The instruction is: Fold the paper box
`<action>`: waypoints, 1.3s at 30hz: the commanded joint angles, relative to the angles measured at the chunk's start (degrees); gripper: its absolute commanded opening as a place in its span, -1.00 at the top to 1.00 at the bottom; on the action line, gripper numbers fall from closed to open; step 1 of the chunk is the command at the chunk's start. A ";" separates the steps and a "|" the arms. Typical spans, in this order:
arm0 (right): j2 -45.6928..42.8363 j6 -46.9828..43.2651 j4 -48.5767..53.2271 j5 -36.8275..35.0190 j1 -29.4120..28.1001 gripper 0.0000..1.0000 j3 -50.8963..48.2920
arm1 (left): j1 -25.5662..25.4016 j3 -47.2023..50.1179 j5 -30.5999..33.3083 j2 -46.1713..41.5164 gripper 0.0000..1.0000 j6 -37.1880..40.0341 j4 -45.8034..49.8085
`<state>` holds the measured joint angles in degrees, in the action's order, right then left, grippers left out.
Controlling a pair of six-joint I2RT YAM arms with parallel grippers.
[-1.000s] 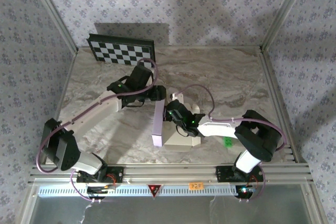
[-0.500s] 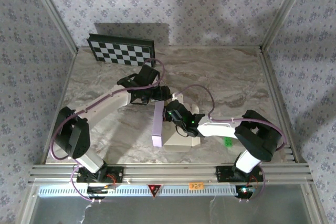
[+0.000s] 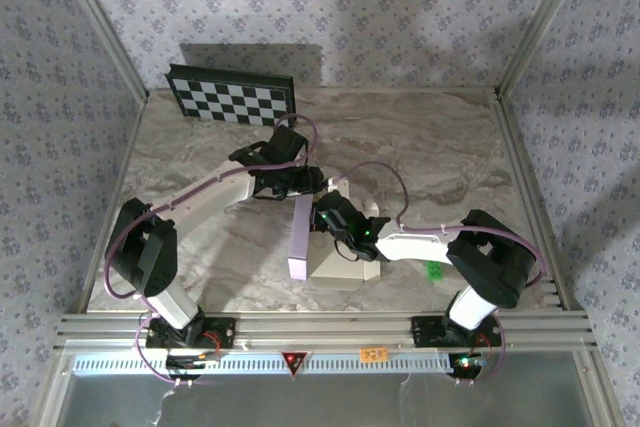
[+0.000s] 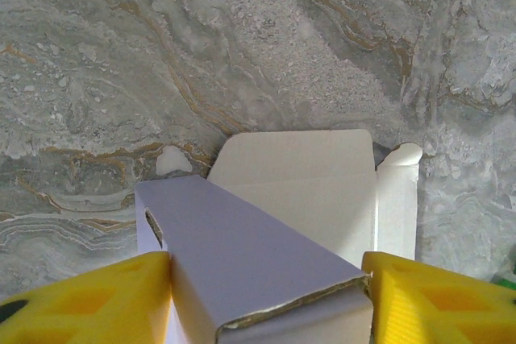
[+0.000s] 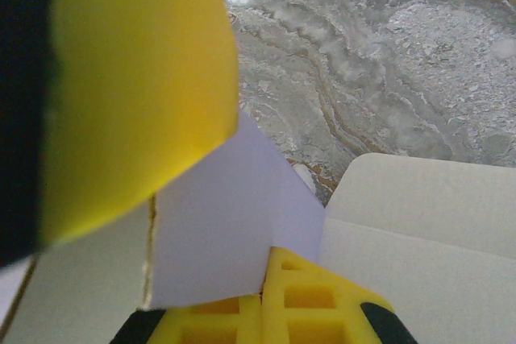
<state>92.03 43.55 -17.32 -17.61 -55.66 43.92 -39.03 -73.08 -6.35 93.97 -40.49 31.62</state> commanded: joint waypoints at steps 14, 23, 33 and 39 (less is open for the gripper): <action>-16.49 -8.93 21.38 -2.77 -0.52 0.21 -0.85 | -0.35 -1.54 -0.78 -1.50 0.00 8.07 4.92; -20.95 -21.57 15.86 12.12 11.25 0.23 -5.60 | -0.01 -3.58 -6.16 -1.00 0.02 19.95 10.71; -17.64 -46.76 -8.81 37.15 17.96 0.05 -15.57 | 0.00 -6.20 -12.62 0.91 0.05 30.38 14.97; -11.54 -53.15 -17.03 42.18 16.90 -0.01 -16.59 | 0.00 -6.67 -14.21 1.99 0.05 32.14 15.23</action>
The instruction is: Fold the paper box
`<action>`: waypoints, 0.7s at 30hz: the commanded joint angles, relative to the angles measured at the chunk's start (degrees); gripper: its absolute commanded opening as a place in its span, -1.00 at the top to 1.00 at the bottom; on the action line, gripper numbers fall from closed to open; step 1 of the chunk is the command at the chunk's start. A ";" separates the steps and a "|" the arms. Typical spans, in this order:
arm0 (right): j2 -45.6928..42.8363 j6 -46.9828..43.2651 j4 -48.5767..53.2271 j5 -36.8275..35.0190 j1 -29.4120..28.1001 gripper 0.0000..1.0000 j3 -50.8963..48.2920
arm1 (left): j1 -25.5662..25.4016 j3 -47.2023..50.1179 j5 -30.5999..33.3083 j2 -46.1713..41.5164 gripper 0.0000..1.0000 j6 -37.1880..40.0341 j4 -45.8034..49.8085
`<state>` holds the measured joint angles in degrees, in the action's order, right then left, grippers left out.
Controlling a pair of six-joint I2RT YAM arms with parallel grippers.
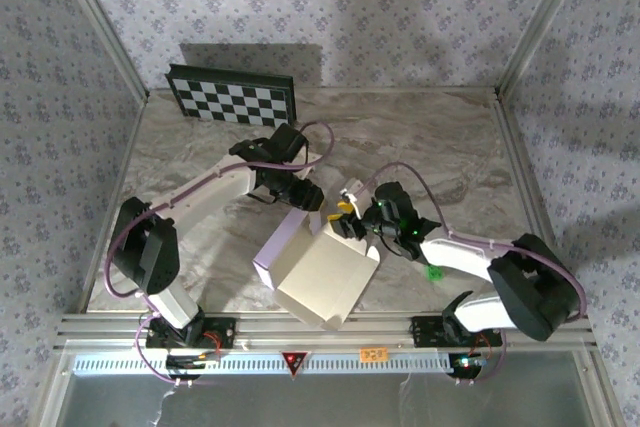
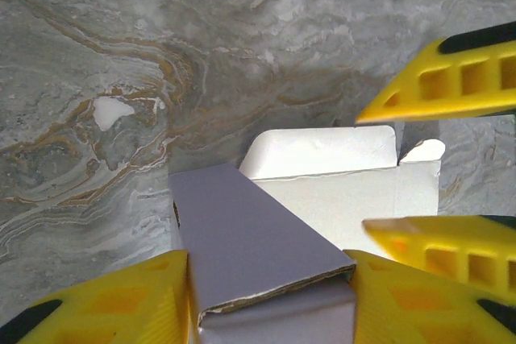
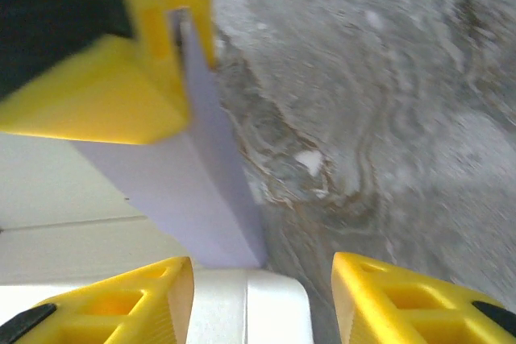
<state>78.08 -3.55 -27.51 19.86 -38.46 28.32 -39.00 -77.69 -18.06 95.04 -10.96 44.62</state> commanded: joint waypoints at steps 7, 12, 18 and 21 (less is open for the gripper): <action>9.51 -5.66 -15.32 9.10 -0.83 -0.02 0.13 | -0.10 -2.14 -2.79 1.63 0.05 2.61 2.20; 13.63 -5.02 -18.83 10.33 -0.96 0.02 1.32 | -0.06 -2.37 -3.35 2.06 0.06 2.17 1.84; 16.98 -4.51 -20.53 10.59 -0.90 0.15 2.95 | -0.05 -2.73 -3.73 2.18 0.07 2.17 1.92; 17.92 -4.32 -21.14 10.12 -0.62 0.24 3.23 | -0.18 -2.67 -3.90 2.16 0.07 2.26 1.96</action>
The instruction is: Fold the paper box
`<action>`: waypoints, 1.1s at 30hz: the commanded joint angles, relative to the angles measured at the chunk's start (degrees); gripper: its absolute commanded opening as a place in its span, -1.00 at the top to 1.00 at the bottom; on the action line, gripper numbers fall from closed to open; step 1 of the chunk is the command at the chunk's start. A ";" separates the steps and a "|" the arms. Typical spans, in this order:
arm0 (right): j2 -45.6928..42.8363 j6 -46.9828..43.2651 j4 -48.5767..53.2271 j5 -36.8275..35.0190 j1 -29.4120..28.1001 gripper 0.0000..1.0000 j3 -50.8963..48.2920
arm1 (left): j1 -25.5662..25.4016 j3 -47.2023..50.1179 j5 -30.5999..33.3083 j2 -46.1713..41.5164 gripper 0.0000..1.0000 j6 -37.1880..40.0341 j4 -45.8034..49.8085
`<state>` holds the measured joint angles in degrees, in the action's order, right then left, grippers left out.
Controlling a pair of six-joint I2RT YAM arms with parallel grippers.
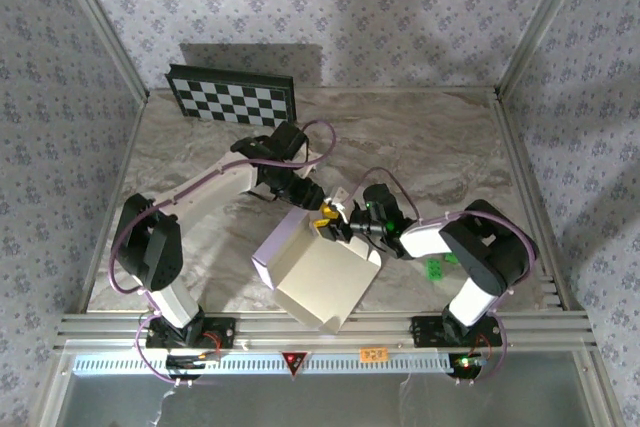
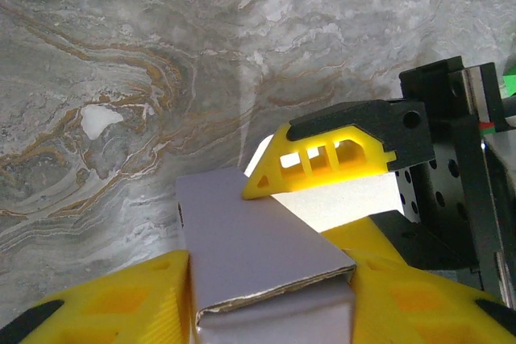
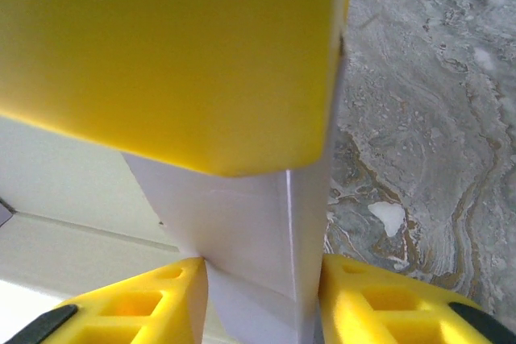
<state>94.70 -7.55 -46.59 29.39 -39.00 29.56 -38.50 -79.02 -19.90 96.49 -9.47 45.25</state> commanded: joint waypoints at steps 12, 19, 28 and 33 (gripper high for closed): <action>3.37 1.39 -3.77 -1.60 0.59 0.65 2.60 | -0.72 -1.71 -3.59 0.84 -0.11 0.04 0.30; 3.85 1.78 -3.60 -4.65 0.41 0.90 3.05 | -0.74 -1.33 -3.85 0.98 -0.18 -1.47 -0.61; 4.46 2.03 -5.59 -12.84 -1.34 1.00 2.43 | -0.85 -1.13 -2.43 1.94 0.03 -3.35 -0.36; 5.05 2.22 -8.51 -16.05 -2.20 1.00 1.41 | -0.92 -0.83 -1.90 2.52 0.25 -4.13 -0.63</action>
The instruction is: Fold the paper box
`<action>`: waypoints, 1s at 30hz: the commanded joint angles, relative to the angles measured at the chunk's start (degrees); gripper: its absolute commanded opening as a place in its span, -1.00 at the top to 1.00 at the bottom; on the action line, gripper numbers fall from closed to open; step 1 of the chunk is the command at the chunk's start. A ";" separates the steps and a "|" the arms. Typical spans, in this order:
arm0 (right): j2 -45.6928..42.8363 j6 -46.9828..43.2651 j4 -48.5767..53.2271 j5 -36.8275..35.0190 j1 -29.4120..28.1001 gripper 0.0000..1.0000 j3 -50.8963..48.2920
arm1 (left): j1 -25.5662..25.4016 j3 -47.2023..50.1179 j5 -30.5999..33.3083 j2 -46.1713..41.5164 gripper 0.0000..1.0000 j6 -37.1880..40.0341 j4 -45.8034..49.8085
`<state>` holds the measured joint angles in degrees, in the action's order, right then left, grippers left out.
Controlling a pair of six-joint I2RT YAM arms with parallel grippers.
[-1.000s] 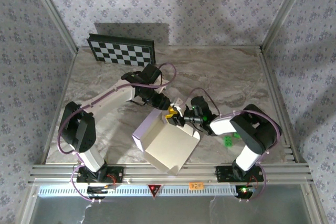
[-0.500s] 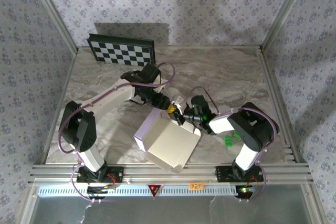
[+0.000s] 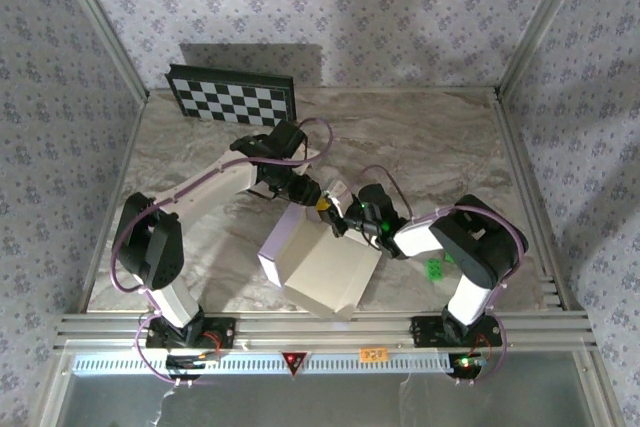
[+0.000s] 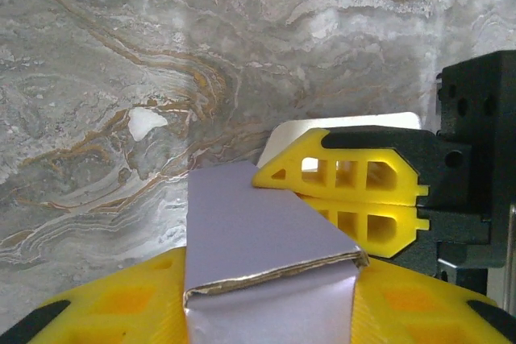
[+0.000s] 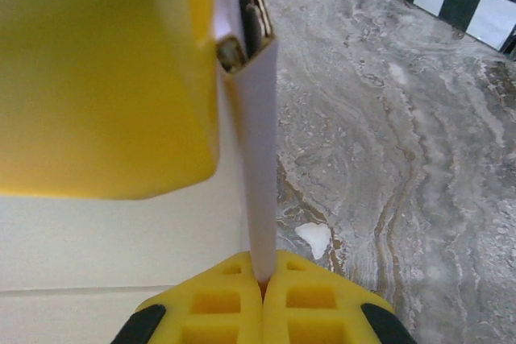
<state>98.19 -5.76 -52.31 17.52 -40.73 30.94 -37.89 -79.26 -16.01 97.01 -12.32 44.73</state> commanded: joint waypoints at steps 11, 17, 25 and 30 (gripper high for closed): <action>3.85 0.84 -3.66 0.59 0.08 0.42 2.35 | -1.54 -0.93 -5.83 3.11 0.34 -0.82 0.53; 4.60 1.01 -3.67 0.34 0.19 0.46 4.08 | -1.75 -1.27 -5.96 3.10 0.34 -0.95 0.61; 5.85 2.79 -5.22 -3.98 0.06 0.78 5.32 | -1.84 -1.66 -8.17 2.28 0.18 -2.21 -0.26; 6.63 3.22 -9.43 -8.29 -0.31 1.00 4.99 | -1.84 -1.78 -11.24 -0.16 -0.04 -4.05 -1.87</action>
<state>103.22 -3.84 -59.22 14.48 -40.45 33.32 -37.06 -79.85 -17.19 98.59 -16.19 43.24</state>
